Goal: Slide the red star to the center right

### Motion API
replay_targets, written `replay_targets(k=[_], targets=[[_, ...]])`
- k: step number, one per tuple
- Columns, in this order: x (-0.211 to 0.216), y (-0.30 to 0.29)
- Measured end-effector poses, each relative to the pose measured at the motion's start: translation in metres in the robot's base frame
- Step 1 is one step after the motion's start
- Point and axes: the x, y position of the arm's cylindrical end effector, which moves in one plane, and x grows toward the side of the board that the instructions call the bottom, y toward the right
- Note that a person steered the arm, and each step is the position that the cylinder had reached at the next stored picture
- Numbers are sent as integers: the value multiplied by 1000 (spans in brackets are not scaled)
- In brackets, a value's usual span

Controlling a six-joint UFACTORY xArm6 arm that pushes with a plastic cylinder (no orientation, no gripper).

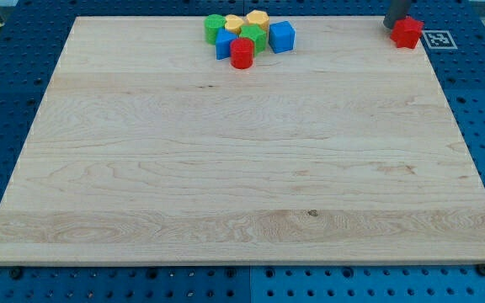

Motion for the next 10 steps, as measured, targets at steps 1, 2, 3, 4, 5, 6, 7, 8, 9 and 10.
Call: replay_targets(k=[1,2,3,4,5,6,7,8,9,10], targets=[[-20,0],[-22,-2],[-23,37],[-19,71],[0,56],[10,30],[17,29],[30,19],[30,-4],[41,-17]])
